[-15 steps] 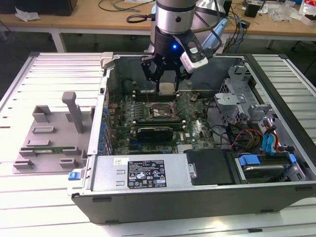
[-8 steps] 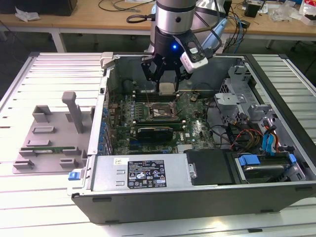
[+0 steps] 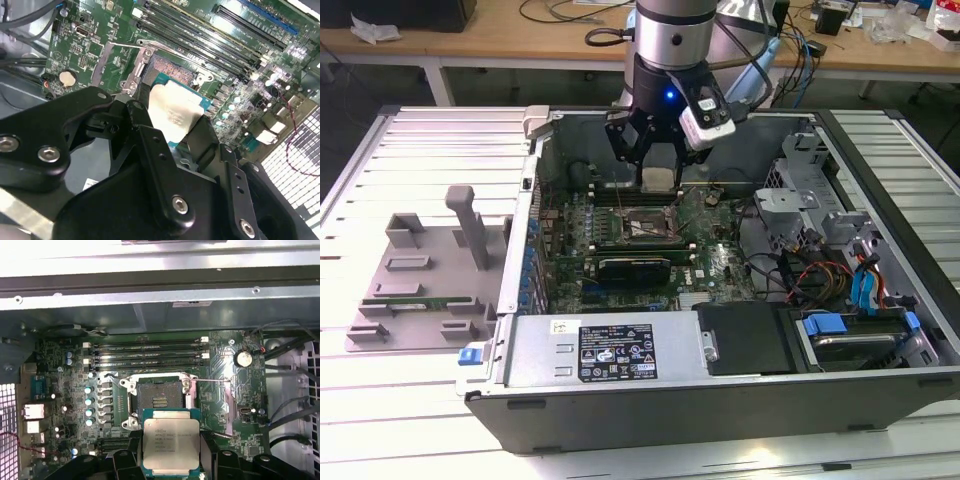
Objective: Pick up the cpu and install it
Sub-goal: 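Place the cpu into insertion slot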
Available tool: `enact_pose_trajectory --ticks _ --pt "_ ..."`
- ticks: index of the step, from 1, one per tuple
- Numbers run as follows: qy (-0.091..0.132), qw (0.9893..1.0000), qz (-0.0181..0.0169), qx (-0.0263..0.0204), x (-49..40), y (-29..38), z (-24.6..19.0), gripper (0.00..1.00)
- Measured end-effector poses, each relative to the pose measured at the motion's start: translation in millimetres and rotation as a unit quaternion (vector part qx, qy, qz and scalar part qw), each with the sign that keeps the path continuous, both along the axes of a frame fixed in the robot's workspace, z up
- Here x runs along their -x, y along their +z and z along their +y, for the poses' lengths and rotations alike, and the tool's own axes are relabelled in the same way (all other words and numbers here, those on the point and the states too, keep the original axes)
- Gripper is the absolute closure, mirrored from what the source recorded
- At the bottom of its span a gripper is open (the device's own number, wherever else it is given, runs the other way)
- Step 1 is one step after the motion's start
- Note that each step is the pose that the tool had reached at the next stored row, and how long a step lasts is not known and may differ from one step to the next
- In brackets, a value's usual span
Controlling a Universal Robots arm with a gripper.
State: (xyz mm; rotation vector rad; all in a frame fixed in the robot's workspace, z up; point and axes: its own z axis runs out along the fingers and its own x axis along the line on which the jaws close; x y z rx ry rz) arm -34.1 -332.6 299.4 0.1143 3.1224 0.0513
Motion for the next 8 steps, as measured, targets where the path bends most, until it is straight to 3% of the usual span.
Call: enact_pose_trajectory --ticks 3,6,8 --pt "-0.039 0.9992 0.0000 0.0000 0.0 0.0 0.0 0.45" --pt "-0.089 0.9960 0.0000 0.0000 0.0 -0.3 0.0 0.45" --pt "-0.110 0.9940 0.0000 0.0000 0.0 -0.5 0.0 0.45"
